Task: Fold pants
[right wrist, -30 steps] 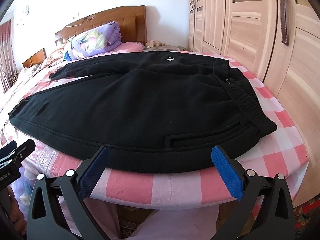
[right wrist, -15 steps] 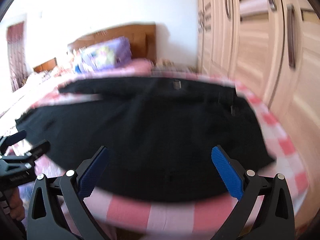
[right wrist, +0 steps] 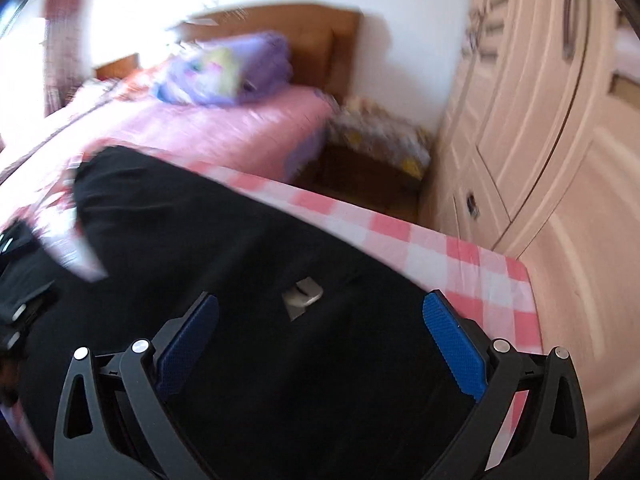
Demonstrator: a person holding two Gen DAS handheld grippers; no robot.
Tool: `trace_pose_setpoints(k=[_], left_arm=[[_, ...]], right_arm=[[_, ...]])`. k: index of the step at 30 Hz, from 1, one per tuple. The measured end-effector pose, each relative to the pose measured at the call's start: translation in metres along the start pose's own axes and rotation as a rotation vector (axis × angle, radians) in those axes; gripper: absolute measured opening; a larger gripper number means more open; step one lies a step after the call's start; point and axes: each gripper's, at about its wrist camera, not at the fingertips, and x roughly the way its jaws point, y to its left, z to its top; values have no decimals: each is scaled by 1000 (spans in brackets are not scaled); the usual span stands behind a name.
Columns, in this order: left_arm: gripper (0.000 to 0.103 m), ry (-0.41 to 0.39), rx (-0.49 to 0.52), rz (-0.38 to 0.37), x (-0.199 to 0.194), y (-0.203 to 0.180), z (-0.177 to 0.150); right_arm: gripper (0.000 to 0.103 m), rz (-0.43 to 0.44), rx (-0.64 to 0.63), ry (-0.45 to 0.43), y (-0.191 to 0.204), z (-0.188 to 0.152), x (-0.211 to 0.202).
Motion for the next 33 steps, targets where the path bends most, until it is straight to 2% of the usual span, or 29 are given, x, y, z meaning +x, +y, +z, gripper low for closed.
trace_pose_setpoints(k=[3,5,8,11,12,14,16,19,21,25,28,31,32,33], left_arm=[[101,30,-68,-7,15,11,-2],[101,32,-86,-18,16,19,-5],[101,56,-18,-39,16,23,-5],[102,42,68,7,11,22,-3],[102,49,82,-1,13,25,0],[102,72,61,-37,20,29,8],[101,105,15,-79,30,34,18],[101,149,-29,-144,51,32,38],[101,181,-83,-178,66,30,53],[101,265,-240,-292,95,28,80],[101,356,-297,-306,122,17,89],[100,429,-288,-292,142,1,87],[73,457,-252,-226,148,-7,82],[24,481,-241,-196,151,-8,76]], right_arm=[[99,75,2,78,-7,20,52],[99,106,-43,120,-5,31,82],[99,122,-107,168,-2,40,112],[98,170,-150,213,-5,41,133],[89,202,-173,225,-3,36,136],[76,240,-192,178,1,31,126],[44,256,-193,153,2,29,117],[10,196,-239,67,9,23,85],[11,175,-269,4,19,14,57],[9,154,-380,-118,58,-28,-13],[9,110,-445,-172,95,-64,-46],[9,64,-447,-200,114,-90,-56],[9,59,-429,-207,116,-96,-58],[9,50,-408,-217,118,-103,-60]])
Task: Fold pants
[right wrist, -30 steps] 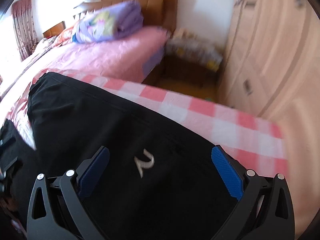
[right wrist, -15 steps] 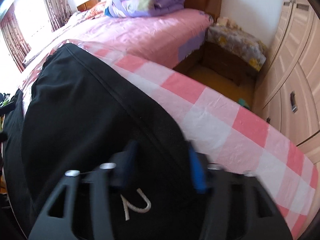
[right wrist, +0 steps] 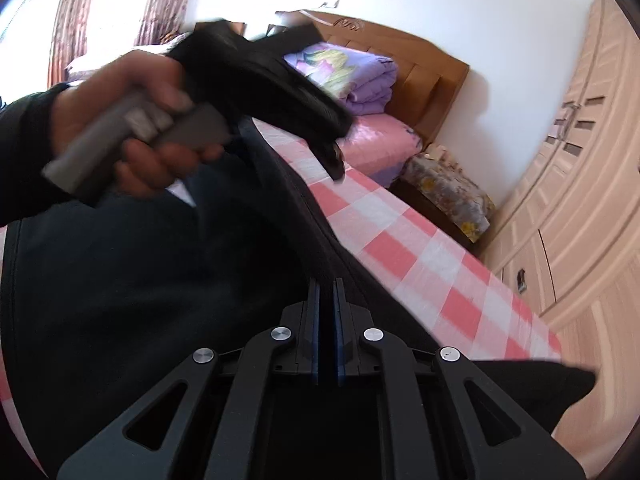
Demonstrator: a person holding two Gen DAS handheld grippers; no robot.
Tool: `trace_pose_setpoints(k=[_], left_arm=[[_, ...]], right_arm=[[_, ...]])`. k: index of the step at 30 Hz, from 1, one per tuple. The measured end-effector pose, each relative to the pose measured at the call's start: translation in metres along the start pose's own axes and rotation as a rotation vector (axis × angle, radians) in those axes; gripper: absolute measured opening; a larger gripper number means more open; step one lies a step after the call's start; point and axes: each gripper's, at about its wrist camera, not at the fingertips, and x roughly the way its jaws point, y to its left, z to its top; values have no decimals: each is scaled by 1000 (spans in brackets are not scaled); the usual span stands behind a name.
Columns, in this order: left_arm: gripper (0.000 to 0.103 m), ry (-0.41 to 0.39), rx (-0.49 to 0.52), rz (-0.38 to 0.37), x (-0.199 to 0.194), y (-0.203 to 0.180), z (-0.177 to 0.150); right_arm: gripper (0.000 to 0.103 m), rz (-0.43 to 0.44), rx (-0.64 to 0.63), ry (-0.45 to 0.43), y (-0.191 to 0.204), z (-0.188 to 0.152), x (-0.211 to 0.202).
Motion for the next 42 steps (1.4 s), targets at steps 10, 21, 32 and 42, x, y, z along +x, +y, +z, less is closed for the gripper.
trace_pose_setpoints(k=[10,21,32,42], left_arm=[[8,-472,239,-130,-158,-10,-160],[70,-335,241,11,-88,38,-253],[85,-315,271,-25,-89,40,-260],[86,-316,268,-30,-89,41,-263]], right_arm=[[12,80,138,-173,33,-32,-89],[94,61,573,-85,52,-149,-145],[87,-36,1107,-118,-29,-230,-180],[74,-73,1095,-57,-45,-220,-160]])
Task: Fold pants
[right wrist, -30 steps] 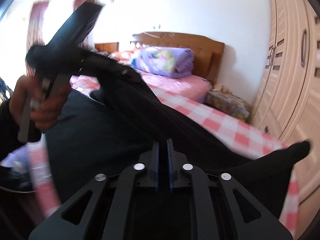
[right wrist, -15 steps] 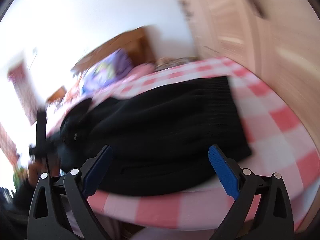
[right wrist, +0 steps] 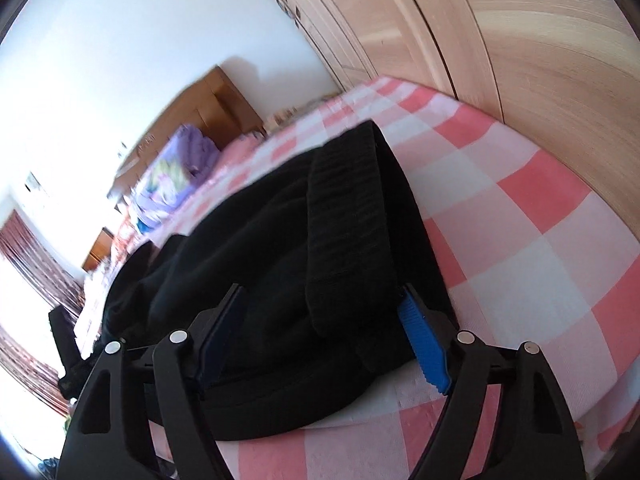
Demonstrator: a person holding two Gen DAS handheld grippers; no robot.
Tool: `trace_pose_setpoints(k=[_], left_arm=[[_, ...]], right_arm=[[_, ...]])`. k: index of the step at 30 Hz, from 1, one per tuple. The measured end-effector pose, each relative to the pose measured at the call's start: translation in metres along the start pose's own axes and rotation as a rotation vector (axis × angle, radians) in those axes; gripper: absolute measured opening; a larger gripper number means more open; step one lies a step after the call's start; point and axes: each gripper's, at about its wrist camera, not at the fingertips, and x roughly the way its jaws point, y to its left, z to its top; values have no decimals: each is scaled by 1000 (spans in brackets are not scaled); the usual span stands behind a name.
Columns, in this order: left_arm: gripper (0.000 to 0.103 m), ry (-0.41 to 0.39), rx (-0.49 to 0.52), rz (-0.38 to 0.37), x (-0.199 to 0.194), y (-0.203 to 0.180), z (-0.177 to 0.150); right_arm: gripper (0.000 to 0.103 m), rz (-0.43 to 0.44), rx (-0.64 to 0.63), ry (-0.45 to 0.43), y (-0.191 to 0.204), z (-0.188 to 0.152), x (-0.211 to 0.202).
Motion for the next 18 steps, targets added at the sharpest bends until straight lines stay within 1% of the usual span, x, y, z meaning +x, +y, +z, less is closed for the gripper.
trace_pose_setpoints(k=[2,3,4,5,6,7,8,9,11,12,13,16,18], left_arm=[[86,-7,-29,-21,-2,5,0],[86,-11,-52,-37,-3,8,1],[86,-19,-82,-53,-5,14,3],[74,-28,-105,-51,-6,17,4],[53,-40,-140,-32,-7,23,5],[40,-31,-152,-48,-6,26,6],[14,-11,-149,-99,-4,26,8],[9,-5,-126,-119,-4,21,11],[8,-67,-52,-62,-18,6,14],[8,-120,-11,-30,-34,-5,18],[8,-154,0,-21,-46,-10,20],[8,-235,36,-33,-90,-24,21],[8,-249,90,-42,-115,-36,11]], right_arm=[[70,-29,-20,12,3,-2,-1],[66,-32,-20,13,2,-3,-2],[54,-40,-14,6,-1,-1,-2],[46,-46,-1,-5,-4,0,-3],[40,-24,15,-18,-8,2,-5],[36,-8,21,-31,-9,3,-7],[26,-11,18,-51,-9,4,-10],[18,-24,1,-75,-5,4,-15],[15,-27,-43,-123,5,7,-25],[15,-29,-55,-137,9,8,-29],[14,-34,-76,-159,15,10,-35],[14,-54,-115,-213,22,17,-54],[14,-54,-118,-220,19,19,-62]])
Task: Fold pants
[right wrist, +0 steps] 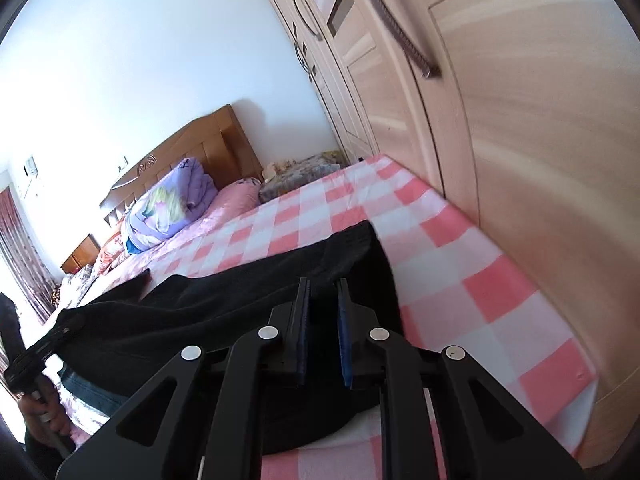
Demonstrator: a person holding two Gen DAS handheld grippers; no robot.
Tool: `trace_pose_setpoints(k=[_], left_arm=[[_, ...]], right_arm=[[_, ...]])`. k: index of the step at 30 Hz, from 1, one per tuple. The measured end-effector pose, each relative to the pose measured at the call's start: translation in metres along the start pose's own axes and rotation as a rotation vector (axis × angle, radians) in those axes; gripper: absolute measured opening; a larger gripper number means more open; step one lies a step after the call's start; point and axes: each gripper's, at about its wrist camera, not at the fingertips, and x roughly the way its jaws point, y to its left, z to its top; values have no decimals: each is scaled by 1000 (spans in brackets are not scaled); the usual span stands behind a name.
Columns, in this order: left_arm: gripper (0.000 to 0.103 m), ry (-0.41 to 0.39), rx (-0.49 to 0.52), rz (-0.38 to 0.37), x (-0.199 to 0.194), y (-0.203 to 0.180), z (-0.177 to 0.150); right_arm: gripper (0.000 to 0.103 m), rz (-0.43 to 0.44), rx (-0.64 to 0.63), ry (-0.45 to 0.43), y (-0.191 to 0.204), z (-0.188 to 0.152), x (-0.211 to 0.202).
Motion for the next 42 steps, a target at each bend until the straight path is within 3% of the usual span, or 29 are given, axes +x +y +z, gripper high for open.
trace_pose_setpoints(k=[2,4,7,11,17,22,23,24,26,27,28,31,33,35,38,40,42], left_arm=[[8,26,69,14,-10,-15,-14],[8,105,147,74,0,-23,-45],[8,234,128,100,29,-16,-83],[11,207,211,151,30,-21,-92],[11,117,133,127,8,-13,-70],[16,227,159,138,35,-16,-83],[22,219,164,146,33,-15,-88],[35,204,176,172,30,-16,-89],[48,206,173,166,27,-13,-87],[54,211,148,134,26,-10,-86],[56,215,122,107,24,-8,-85],[68,199,94,65,13,-5,-83],[79,186,81,37,3,-3,-83],[96,161,70,81,-7,-1,-84],[99,131,32,120,-27,17,-78],[99,95,-51,148,-45,45,-65],[98,56,-111,230,-55,71,-39]], right_arm=[[14,-19,-15,24,-6,-3,-1],[14,-37,-28,79,-12,-13,7],[14,-82,-41,149,-20,-33,24],[14,-65,-19,151,-25,-35,20],[14,-76,-92,119,-6,-30,8],[16,-113,-42,166,-26,-45,22],[22,-117,-43,165,-26,-44,20],[33,-135,-62,169,-23,-41,17],[65,-164,-106,167,-15,-37,11],[92,-177,-129,149,-9,-35,6],[96,-181,-164,99,1,-33,-5],[96,-167,-247,41,34,-31,-16],[96,-109,-312,51,60,-33,-12],[96,-40,-390,81,91,-42,2],[96,22,-476,159,130,-59,34],[96,53,-506,191,150,-66,55],[96,73,-516,219,165,-71,70]])
